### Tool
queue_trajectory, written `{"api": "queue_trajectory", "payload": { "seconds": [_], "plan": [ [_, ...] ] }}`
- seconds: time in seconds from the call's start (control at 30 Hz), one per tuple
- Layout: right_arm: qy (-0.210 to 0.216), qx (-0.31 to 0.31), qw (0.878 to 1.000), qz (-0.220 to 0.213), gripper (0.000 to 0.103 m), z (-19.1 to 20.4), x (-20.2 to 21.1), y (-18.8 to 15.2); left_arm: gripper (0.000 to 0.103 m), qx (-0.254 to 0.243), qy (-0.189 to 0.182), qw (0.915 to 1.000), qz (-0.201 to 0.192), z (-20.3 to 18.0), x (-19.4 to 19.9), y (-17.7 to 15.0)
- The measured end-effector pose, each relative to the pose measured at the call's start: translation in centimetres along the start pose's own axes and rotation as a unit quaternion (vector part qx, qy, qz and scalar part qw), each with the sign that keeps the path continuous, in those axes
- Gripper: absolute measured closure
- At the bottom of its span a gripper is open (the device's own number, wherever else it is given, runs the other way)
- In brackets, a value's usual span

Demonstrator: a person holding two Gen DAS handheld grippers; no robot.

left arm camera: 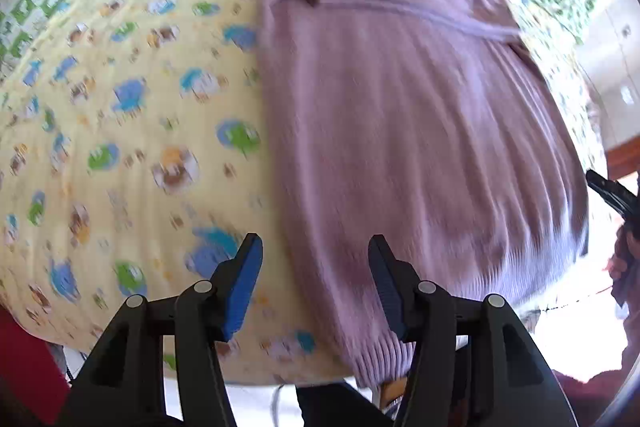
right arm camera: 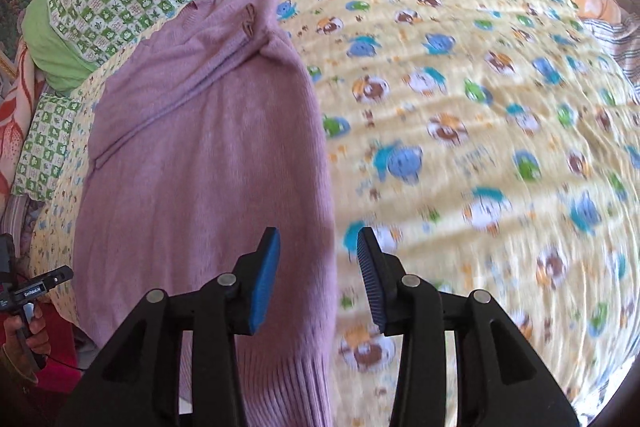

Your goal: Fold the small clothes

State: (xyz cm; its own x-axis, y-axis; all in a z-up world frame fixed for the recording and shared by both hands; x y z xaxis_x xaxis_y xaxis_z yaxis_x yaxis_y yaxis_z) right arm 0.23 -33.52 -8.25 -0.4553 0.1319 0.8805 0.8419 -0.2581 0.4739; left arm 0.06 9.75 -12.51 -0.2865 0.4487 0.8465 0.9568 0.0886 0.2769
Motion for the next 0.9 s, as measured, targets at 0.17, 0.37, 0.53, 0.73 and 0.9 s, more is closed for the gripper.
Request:
{"api": "queue_trajectory", "payload": {
  "seconds": [0.17,0.37,0.53,0.73,0.9],
  "plan": [
    [0.004,-0.003,1.000,0.008,0.061,-0.3,1.0,-2.8,0.047,0.013,-0.043,0.9985,0.031,0.0,-0.8,-3.0],
    [0.008,-0.014,1.000,0.011,0.061,-0.5,1.6,-4.9,0.047,0.016,-0.063,0.9967,0.048,-0.2,-1.5,-5.5],
    [0.013,-0.016,1.000,0.013,0.061,-0.3,1.8,-5.5,0.045,0.029,-0.086,0.9936,0.066,-0.4,-2.6,-7.0],
    [0.022,-0.007,0.999,0.027,0.061,0.4,1.2,-6.0,0.042,0.019,-0.091,0.9934,0.068,-1.0,-3.8,-8.0],
    [0.029,0.008,0.999,0.039,0.061,1.4,0.7,-6.5,0.041,0.017,-0.104,0.9924,0.064,-2.5,-4.7,-8.0]
  ]
}}
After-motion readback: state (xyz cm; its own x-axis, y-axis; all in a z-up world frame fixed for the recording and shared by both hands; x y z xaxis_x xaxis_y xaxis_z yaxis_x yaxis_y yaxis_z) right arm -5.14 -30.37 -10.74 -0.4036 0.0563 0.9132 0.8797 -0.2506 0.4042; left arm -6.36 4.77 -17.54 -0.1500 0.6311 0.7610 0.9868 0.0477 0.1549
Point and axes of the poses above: each gripper's, at about its wrist camera, not at the fingertips, and x roughly against the way its jaws point, z to its left, y to its top, the point moved 4 cm from there along -x, roughly the way its jaws point, and after that the axes turned 15 degrees about -y, right-handed, at the moved point
